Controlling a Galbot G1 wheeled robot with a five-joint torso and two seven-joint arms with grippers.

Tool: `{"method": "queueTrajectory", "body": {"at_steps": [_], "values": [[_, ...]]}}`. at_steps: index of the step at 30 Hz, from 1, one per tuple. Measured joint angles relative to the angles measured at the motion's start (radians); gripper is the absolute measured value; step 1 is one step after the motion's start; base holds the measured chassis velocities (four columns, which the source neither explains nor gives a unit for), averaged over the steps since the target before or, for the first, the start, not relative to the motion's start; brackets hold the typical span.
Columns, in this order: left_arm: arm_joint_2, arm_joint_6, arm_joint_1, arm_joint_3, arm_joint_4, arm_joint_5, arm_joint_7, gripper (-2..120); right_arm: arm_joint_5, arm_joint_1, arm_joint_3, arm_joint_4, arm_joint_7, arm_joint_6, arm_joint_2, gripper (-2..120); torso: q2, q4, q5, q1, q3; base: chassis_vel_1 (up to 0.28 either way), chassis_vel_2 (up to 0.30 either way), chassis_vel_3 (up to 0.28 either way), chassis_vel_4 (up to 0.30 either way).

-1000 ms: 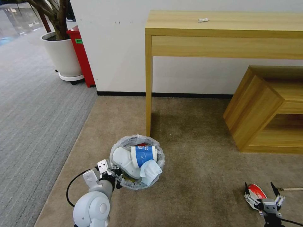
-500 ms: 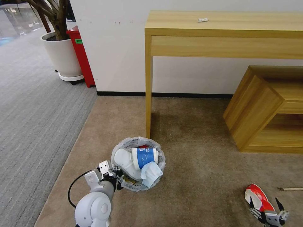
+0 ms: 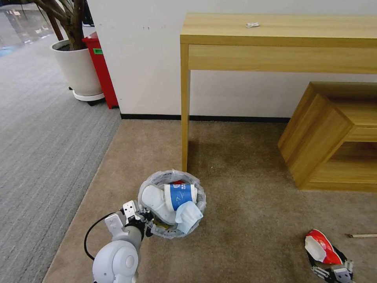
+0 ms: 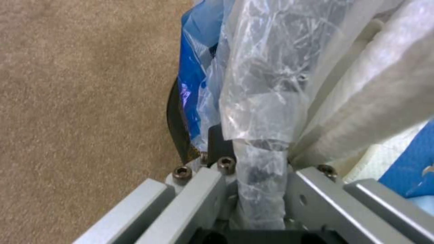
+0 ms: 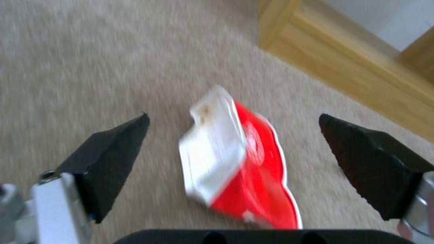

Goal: Pick up the trash bin and place the garbage on the floor into it.

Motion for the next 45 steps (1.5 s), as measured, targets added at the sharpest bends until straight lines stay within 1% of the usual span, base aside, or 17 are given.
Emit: {"method": "queueTrajectory", "body": {"at_steps": [4, 7, 11, 16, 18, 19, 27, 31, 36, 38, 39, 41, 43, 44, 45], "values": [[0.0, -0.001, -0.002, 0.001, 0.0, -0.002, 0.0, 0, -0.014, 0.004, 0.008, -0.04, -0.006, 0.005, 0.0, 97, 0.0, 0.0001, 0.0001, 0.0, 0.0, 0.0, 0.0, 0.0, 0.0], [0.0, -0.002, -0.002, 0.001, -0.003, -0.012, 0.0, 0, -0.02, 0.012, 0.021, -0.101, -0.035, 0.03, -0.009, 97, 0.0, 0.0001, -0.0001, 0.0, 0.0, 0.0, 0.0, 0.0, 0.0], [0.0, -0.002, 0.0, 0.002, -0.008, -0.016, 0.0, 0, -0.027, 0.041, 0.013, -0.143, -0.041, 0.041, -0.01, 97, 0.0, 0.0, 0.0001, 0.0, 0.0, 0.0, 0.0, 0.0, 0.0], [0.0, -0.003, 0.008, 0.005, -0.022, -0.016, 0.0, 0, -0.04, 0.102, -0.037, -0.183, -0.032, 0.044, -0.002, 96, 0.0, 0.0002, -0.0001, 0.0, 0.0, 0.0, 0.0, 0.0, 0.0], [0.0, -0.003, 0.013, 0.005, -0.029, -0.016, 0.0, 0, -0.044, 0.142, -0.078, -0.208, -0.025, 0.044, 0.009, 92, 0.0, 0.0003, 0.0003, 0.0, 0.0, 0.0, 0.0, 0.0, 0.0], [0.0, -0.003, 0.016, 0.005, -0.034, -0.016, -0.001, 0, -0.048, 0.163, -0.1, -0.222, -0.024, 0.044, 0.014, 89, 0.0, 0.0003, 0.0003, 0.0, 0.0, 0.0, 0.0, 0.0, 0.0], [0.0, -0.006, 0.032, -0.006, -0.055, -0.015, -0.002, 0, -0.054, 0.25, -0.181, -0.293, -0.011, 0.036, 0.032, 86, 0.0, 0.0003, 0.0, 0.0, 0.0, 0.0, 0.0, 0.0, 0.0], [0.0, -0.009, 0.034, -0.01, -0.053, -0.014, -0.002, 0, -0.057, 0.274, -0.195, -0.325, 0.001, 0.027, 0.038, 84, 0.0, 0.0001, 0.0, 0.0, 0.0, 0.0, 0.0, 0.0, 0.0], [0.0, -0.012, 0.031, -0.01, -0.047, -0.016, -0.002, 0, -0.057, 0.284, -0.196, -0.333, 0.02, 0.009, 0.04, 84, 0.0, 0.0002, 0.0, 0.0, 0.0, 0.0, 0.0, 0.0, 0.0], [0.0, -0.012, 0.03, -0.008, -0.045, -0.019, -0.002, 0, -0.055, 0.295, -0.2, -0.34, 0.036, 0.001, 0.044, 78, 0.0, 0.0002, 0.0, 0.0, 0.0, 0.0, 0.0, 0.0, 0.0], [0.0, -0.012, 0.03, -0.008, -0.045, -0.019, -0.002, 0, -0.055, 0.295, -0.2, -0.34, 0.036, 0.001, 0.044, 78, 0.0, 0.0002, 0.0, 0.0, 0.0, 0.0, 0.0, 0.0, 0.0], [0.0, -0.012, 0.027, -0.005, -0.045, -0.024, -0.002, 0, -0.062, 0.304, -0.201, -0.352, 0.044, -0.001, 0.049, 69, 0.0, 0.0002, 0.0, 0.0, 0.0, 0.0, 0.0, 0.0, 0.0], [0.0, -0.012, 0.026, -0.005, -0.045, -0.025, -0.002, 0, -0.063, 0.305, -0.201, -0.355, 0.044, -0.001, 0.049, 68, 0.0, 0.0001, 0.0, 0.0, 0.0, 0.0, 0.0, 0.0, 0.0], [0.0, -0.012, 0.026, -0.005, -0.045, -0.025, -0.002, 0, -0.066, 0.309, -0.201, -0.362, 0.046, -0.001, 0.052, 61, 0.0, 0.0001, 0.0, 0.0, 0.0, 0.0, 0.0, 0.0, 0.0], [0.0, -0.012, 0.027, -0.005, -0.045, -0.025, -0.002, 0, -0.068, 0.312, -0.202, -0.367, 0.046, 0.002, 0.054, 56, 0.0, 0.0001, 0.0, 0.0, 0.0, 0.0, 0.0, 0.0, 0.0]]}}
